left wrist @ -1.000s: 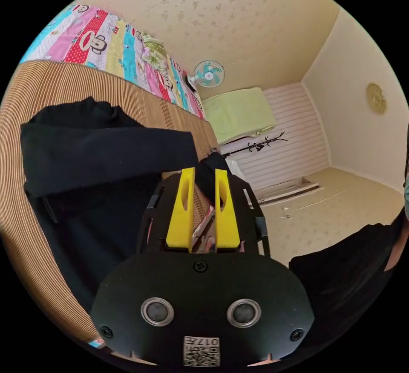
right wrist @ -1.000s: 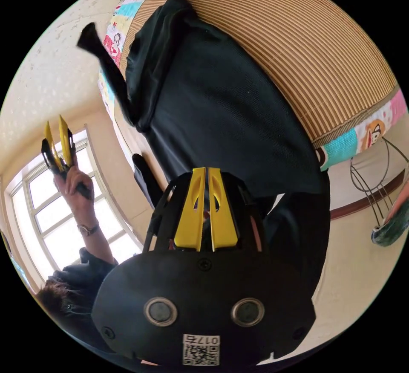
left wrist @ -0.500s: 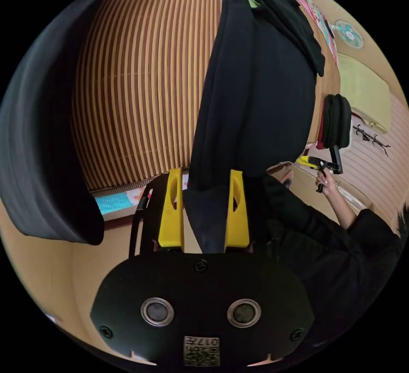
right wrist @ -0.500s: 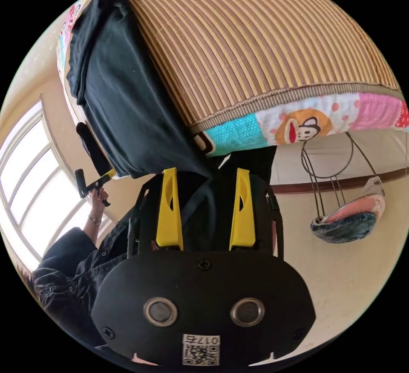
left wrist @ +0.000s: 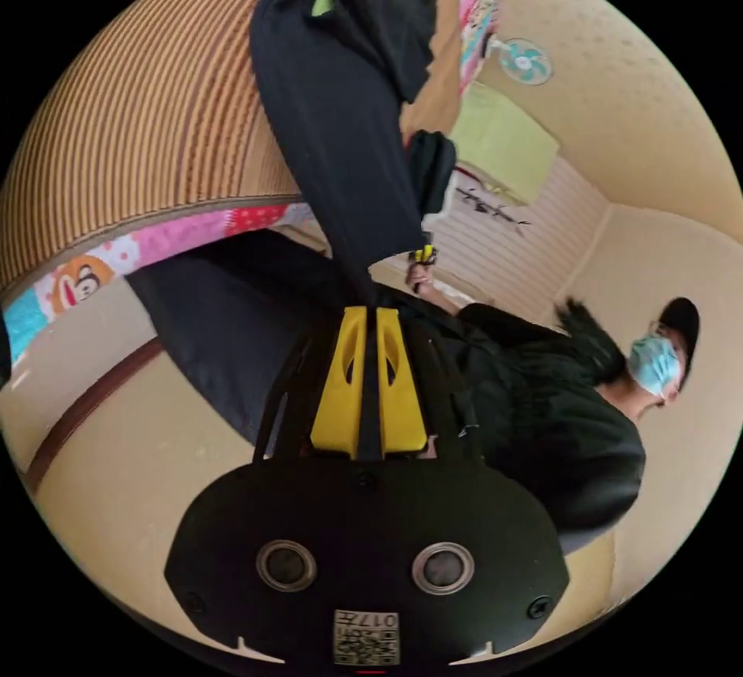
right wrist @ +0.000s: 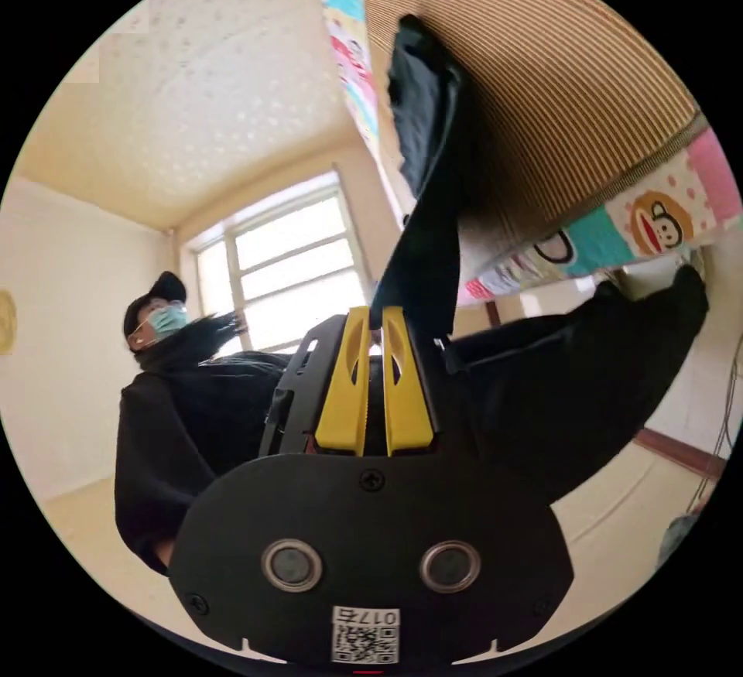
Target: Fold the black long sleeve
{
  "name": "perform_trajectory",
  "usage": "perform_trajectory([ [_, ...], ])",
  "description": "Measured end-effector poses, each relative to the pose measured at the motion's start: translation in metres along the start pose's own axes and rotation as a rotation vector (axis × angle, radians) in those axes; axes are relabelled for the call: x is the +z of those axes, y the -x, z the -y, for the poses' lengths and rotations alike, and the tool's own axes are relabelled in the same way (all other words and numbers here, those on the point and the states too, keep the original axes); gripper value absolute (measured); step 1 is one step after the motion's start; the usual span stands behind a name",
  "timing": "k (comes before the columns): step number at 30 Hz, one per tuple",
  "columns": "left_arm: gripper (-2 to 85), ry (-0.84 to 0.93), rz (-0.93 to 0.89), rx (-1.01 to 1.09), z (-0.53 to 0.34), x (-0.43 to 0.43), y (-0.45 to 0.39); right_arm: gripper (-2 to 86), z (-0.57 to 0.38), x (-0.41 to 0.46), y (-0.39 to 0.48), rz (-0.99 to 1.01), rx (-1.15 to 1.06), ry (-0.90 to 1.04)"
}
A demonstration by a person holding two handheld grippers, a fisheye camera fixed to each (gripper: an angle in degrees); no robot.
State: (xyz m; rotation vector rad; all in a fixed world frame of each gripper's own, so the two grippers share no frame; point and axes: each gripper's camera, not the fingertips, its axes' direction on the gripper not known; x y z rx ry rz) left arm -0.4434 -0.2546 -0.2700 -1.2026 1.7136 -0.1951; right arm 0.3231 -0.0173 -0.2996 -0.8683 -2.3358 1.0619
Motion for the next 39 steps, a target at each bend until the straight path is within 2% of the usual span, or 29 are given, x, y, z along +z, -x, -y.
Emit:
perform_trajectory([
  [3,1.9,-0.179,-0.106,0.205,0.026,-0.038,-0.053,2.2,0.028,-0.008,0.062,0.096,-0.211,-0.067],
  [5,2.4,-0.285,-0.106,0.248,0.065,-0.066,-0.067,1.9,0.091,0.003,0.093,0.083,-0.318,-0.073],
  [9,4.7,-0.629,0.056,0.127,0.17,-0.132,-0.046,1.5,0.215,0.043,0.101,-0.035,-0.32,-0.089],
  [10,6.7,-0.743,0.067,0.049,0.186,-0.145,-0.028,1.3,0.25,0.055,0.096,-0.065,-0.299,-0.132],
  [12,7.9,-0.858,0.066,-0.018,0.198,-0.156,0.0,0.9,0.285,0.068,0.087,-0.135,-0.223,-0.213],
  [14,8.1,-0.875,0.127,-0.075,0.202,-0.153,0.022,0.5,0.306,0.095,0.079,-0.269,-0.116,-0.244],
  [15,8.2,-0.84,0.239,-0.136,0.202,-0.142,0.034,0.4,0.308,0.104,0.078,-0.313,-0.102,-0.23],
  [16,8.3,-0.808,0.366,-0.183,0.197,-0.126,0.045,0.3,0.306,0.125,0.074,-0.4,-0.093,-0.189],
  [18,9.2,-0.821,0.494,-0.242,0.179,-0.1,0.065,0.2,0.295,0.158,0.066,-0.543,-0.105,-0.123],
  [20,11.6,-0.889,0.532,-0.349,0.154,-0.078,0.091,0.2,0.272,0.205,0.053,-0.782,-0.159,-0.029],
  [21,15.1,-0.951,0.508,-0.44,0.139,-0.066,0.111,0.2,0.267,0.217,0.051,-0.85,-0.185,0.002],
  [22,17.1,-0.997,0.435,-0.493,0.13,-0.056,0.133,0.2,0.256,0.239,0.047,-1.012,-0.24,0.038],
  [23,17.3,-1.016,0.385,-0.498,0.128,-0.051,0.144,0.2,0.244,0.255,0.043,-1.179,-0.286,0.027],
  [24,17.3,-1.046,0.272,-0.483,0.13,-0.043,0.166,0.2,0.239,0.261,0.04,-1.253,-0.303,0.007],
  [26,16.4,-1.086,0.124,-0.454,0.14,-0.035,0.197,0.2,0.226,0.272,0.016,-1.504,-0.261,-0.084],
  [28,14.1,-1.141,0.002,-0.377,0.16,-0.034,0.223,0.2,0.228,0.275,-0.012,-1.569,-0.233,0.024],
  [31,8.6,-1.222,-0.028,-0.249,0.178,-0.043,0.218,0.2,0.227,0.278,-0.021,-1.566,-0.336,0.114],
  [33,6.4,-1.197,0.044,-0.08,0.196,-0.045,0.18,0.2,0.232,0.277,-0.017,-1.531,-0.308,0.151],
  [35,6.2,-1.092,0.185,0.08,0.223,-0.031,0.124,0.2,0.238,0.268,-0.01,-1.464,-0.263,0.206],
  [37,6.2,-0.888,0.471,0.287,0.266,0.024,0.042,0.2,0.24,0.254,-0.002,-1.405,-0.226,0.201],
  [39,6.3,-0.708,0.647,0.411,0.298,0.084,0.005,0.3,0.237,0.232,0.007,-1.333,-0.171,0.152],
])
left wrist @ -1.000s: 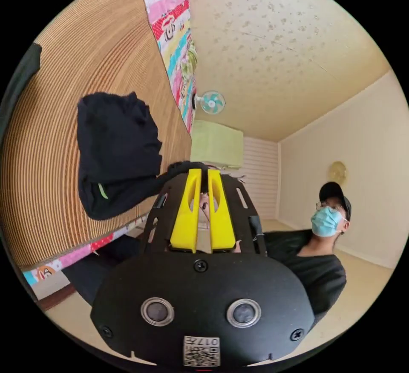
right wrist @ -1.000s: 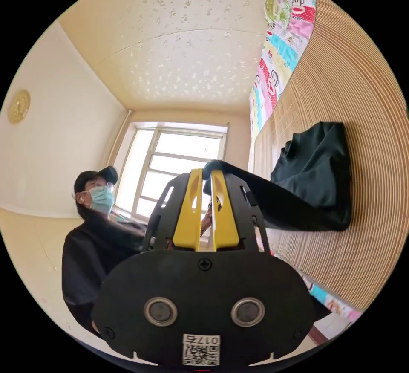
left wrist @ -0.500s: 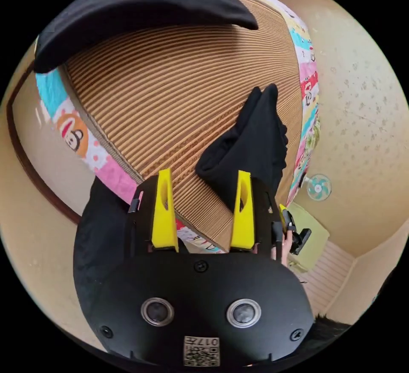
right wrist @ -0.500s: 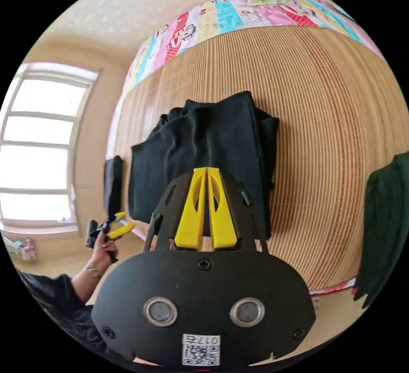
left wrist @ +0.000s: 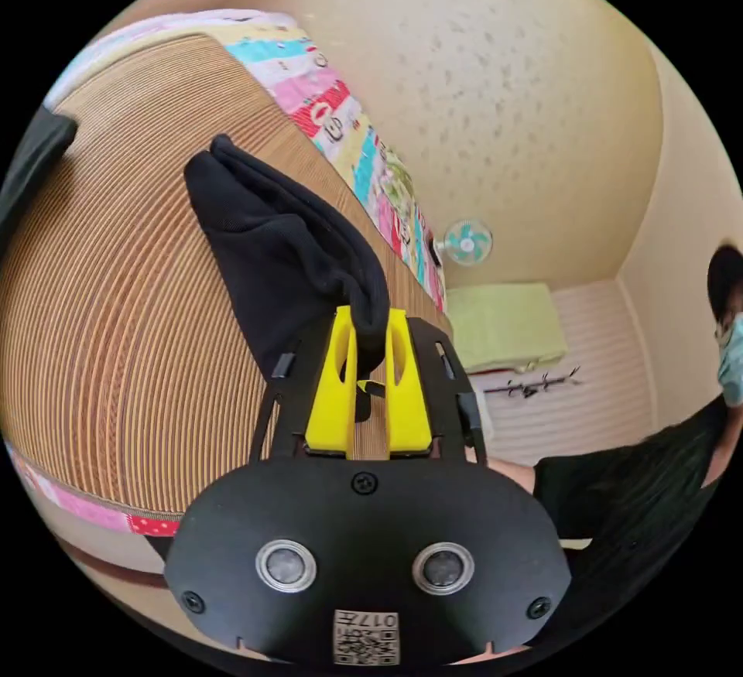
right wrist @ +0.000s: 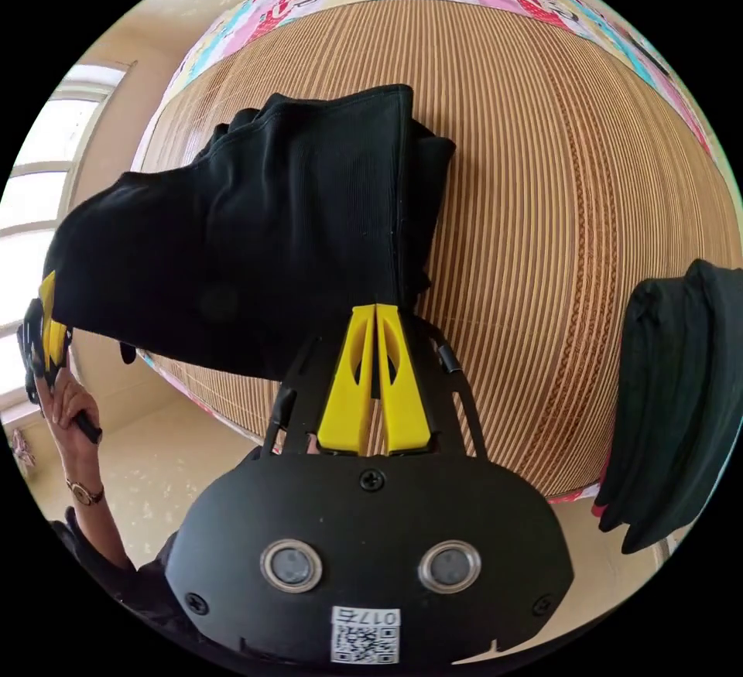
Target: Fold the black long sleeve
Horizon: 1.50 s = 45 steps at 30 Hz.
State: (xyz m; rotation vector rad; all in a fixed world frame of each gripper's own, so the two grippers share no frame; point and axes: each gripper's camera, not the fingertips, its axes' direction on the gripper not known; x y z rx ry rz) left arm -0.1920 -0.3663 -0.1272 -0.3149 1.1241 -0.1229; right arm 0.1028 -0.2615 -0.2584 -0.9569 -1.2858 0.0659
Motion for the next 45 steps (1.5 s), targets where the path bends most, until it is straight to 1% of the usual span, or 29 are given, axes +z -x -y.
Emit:
perform_trajectory([
  [1,6.5,0.099,0.022,0.114,-0.001,0.036,-0.032,0.4,-0.009,-0.009,-0.015,0.049,0.057,-0.016],
  [2,6.6,0.147,0.025,0.158,-0.005,0.054,-0.045,0.4,-0.021,-0.017,-0.032,0.099,0.112,-0.037],
  [4,8.4,0.321,0.008,0.257,-0.031,0.118,-0.072,0.6,-0.042,-0.025,-0.057,0.133,0.203,-0.046],
  [6,11.0,0.373,-0.028,0.273,-0.053,0.138,-0.075,0.8,-0.066,-0.028,-0.08,0.16,0.249,-0.026],
  [8,11.1,0.311,-0.034,0.214,-0.073,0.132,-0.06,1.5,-0.099,-0.025,-0.105,0.244,0.269,0.01],
  [9,11.2,0.25,-0.002,0.131,-0.084,0.121,-0.039,1.7,-0.107,-0.024,-0.111,0.279,0.27,0.013],
  [11,12.1,0.175,0.083,-0.043,-0.1,0.104,0.004,3.6,-0.138,-0.019,-0.132,0.454,0.282,0.006],
  [12,13.6,0.169,0.139,-0.166,-0.11,0.098,0.036,4.3,-0.145,-0.017,-0.137,0.498,0.292,0.005],
  [13,15.8,0.196,0.177,-0.276,-0.12,0.1,0.068,7.5,-0.155,-0.012,-0.144,0.588,0.32,0.007],
  [14,16.3,0.218,0.18,-0.321,-0.124,0.103,0.083,10.9,-0.163,-0.005,-0.151,0.692,0.347,0.009],
  [15,17.4,0.264,0.167,-0.397,-0.135,0.112,0.112,12.6,-0.166,-0.001,-0.154,0.752,0.362,0.009],
  [17,17.2,0.362,0.061,-0.508,-0.154,0.136,0.147,18.1,-0.173,0.017,-0.16,0.987,0.424,-0.01],
  [19,12.8,0.382,-0.14,-0.609,-0.175,0.146,0.163,21.3,-0.175,0.032,-0.162,1.146,0.487,-0.037],
  [22,8.1,0.408,-0.28,-0.536,-0.195,0.137,0.125,24.8,-0.165,0.053,-0.158,1.322,0.57,-0.096],
  [24,7.7,0.461,-0.31,-0.465,-0.205,0.127,0.086,25.4,-0.151,0.061,-0.159,1.438,0.599,-0.169],
  [25,7.4,0.494,-0.303,-0.41,-0.211,0.119,0.057,24.7,-0.14,0.062,-0.162,1.538,0.6,-0.238],
  [26,7.2,0.51,-0.298,-0.377,-0.214,0.114,0.042,23.0,-0.125,0.06,-0.16,1.637,0.593,-0.252],
  [27,5.6,0.537,-0.287,-0.303,-0.219,0.105,0.014,21.4,-0.118,0.057,-0.158,1.672,0.574,-0.243],
  [28,3.5,0.541,-0.318,-0.197,-0.221,0.093,-0.016,18.1,-0.104,0.038,-0.155,1.689,0.493,-0.259],
  [29,2.1,0.537,-0.355,-0.138,-0.222,0.087,-0.032,14.8,-0.092,0.007,-0.152,1.645,0.386,-0.285],
  [30,0.6,0.544,-0.389,-0.021,-0.222,0.074,-0.063,13.1,-0.086,-0.01,-0.151,1.621,0.329,-0.301],
  [32,0.6,0.587,-0.367,0.16,-0.226,0.059,-0.106,11.1,-0.069,-0.085,-0.153,1.574,0.104,-0.377],
  [33,1.2,0.615,-0.343,0.269,-0.231,0.05,-0.13,10.7,-0.067,-0.103,-0.157,1.573,0.057,-0.4],
  [34,2.8,0.632,-0.312,0.331,-0.235,0.043,-0.147,10.1,-0.067,-0.14,-0.167,1.571,-0.021,-0.444],
  [37,5.2,0.637,-0.321,0.355,-0.241,0.029,-0.161,9.3,-0.083,-0.221,-0.204,1.495,-0.143,-0.544],
  [40,5.4,0.647,-0.331,0.351,-0.243,0.02,-0.159,9.7,-0.115,-0.275,-0.254,1.34,-0.142,-0.588],
  [42,5.4,0.653,-0.287,0.358,-0.244,0.015,-0.158,10.0,-0.139,-0.283,-0.294,1.241,-0.051,-0.593],
  [44,5.4,0.654,-0.246,0.362,-0.244,0.009,-0.156,10.7,-0.179,-0.256,-0.358,1.141,0.239,-0.532],
  [45,5.4,0.652,-0.225,0.36,-0.242,0.004,-0.155,10.8,-0.192,-0.245,-0.374,1.095,0.332,-0.515],
])
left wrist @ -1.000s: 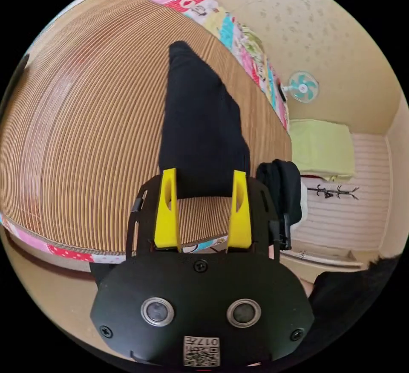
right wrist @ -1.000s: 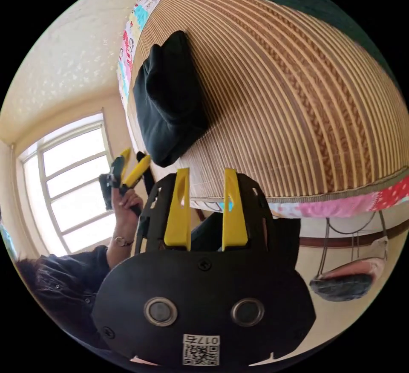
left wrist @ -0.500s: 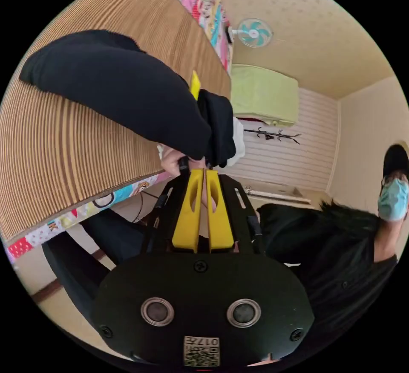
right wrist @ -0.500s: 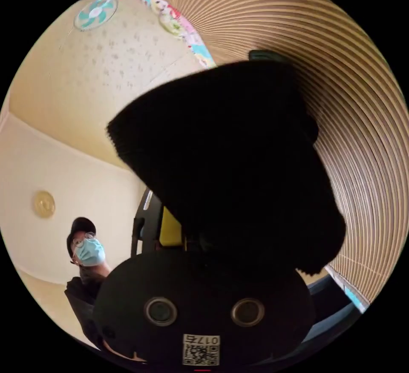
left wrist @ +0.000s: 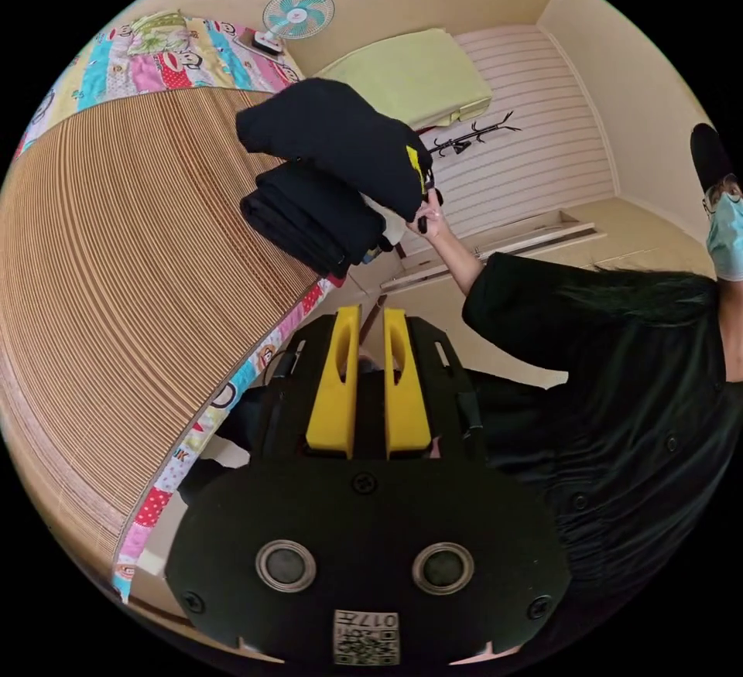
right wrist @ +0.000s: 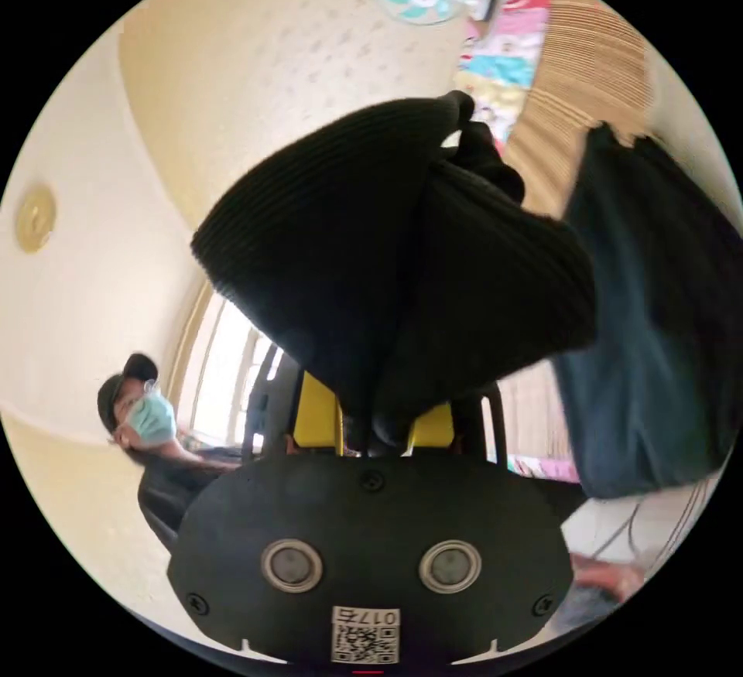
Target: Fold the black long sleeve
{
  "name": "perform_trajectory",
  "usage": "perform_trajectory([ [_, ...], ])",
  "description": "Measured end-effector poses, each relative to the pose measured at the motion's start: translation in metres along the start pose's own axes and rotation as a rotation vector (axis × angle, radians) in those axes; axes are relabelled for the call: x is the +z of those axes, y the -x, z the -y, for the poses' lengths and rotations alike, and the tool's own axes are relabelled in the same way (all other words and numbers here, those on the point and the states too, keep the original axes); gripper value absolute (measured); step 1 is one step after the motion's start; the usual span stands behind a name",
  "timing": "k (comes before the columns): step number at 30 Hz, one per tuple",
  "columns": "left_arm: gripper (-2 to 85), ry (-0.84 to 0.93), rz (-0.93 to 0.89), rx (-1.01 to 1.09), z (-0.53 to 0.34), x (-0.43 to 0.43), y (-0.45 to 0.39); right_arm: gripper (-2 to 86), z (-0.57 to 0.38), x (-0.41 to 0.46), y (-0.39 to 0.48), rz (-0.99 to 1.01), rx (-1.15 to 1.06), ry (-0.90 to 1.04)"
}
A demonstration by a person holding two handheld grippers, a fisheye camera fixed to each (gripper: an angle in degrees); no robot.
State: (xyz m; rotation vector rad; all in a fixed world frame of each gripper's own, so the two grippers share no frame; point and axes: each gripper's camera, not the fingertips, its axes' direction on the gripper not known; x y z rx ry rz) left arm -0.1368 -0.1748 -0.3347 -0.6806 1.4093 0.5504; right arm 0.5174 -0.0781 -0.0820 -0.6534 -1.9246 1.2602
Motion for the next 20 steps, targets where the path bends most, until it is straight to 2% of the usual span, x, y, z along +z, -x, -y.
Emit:
perform_trajectory([
  [2,5.4,-0.011,0.026,-0.02,-0.005,-0.011,0.001,10.8,-0.051,-0.056,-0.053,-0.324,0.308,-0.211],
  [5,5.4,-0.044,0.075,-0.062,-0.018,-0.036,0.01,7.7,-0.142,-0.08,-0.075,-0.409,0.439,-0.456],
  [8,5.3,-0.08,0.156,-0.15,-0.039,-0.066,0.031,3.2,-0.224,-0.047,-0.093,-0.485,0.545,-0.567],
  [11,4.8,-0.147,0.337,-0.347,-0.075,-0.105,0.068,1.4,-0.276,0.02,-0.12,-0.584,0.67,-0.485],
  [13,4.7,-0.175,0.468,-0.489,-0.115,-0.131,0.113,0.9,-0.291,0.072,-0.133,-0.593,0.673,-0.395],
  [16,6.1,-0.215,0.456,-0.792,-0.184,-0.162,0.186,0.5,-0.292,0.164,-0.138,-0.504,0.567,-0.217],
  [18,8.5,-0.259,0.407,-0.932,-0.223,-0.182,0.22,0.4,-0.281,0.217,-0.127,-0.509,0.487,-0.106],
  [20,10.6,-0.284,0.433,-1.032,-0.249,-0.205,0.241,0.4,-0.263,0.281,-0.102,-0.554,0.366,0.054],
])
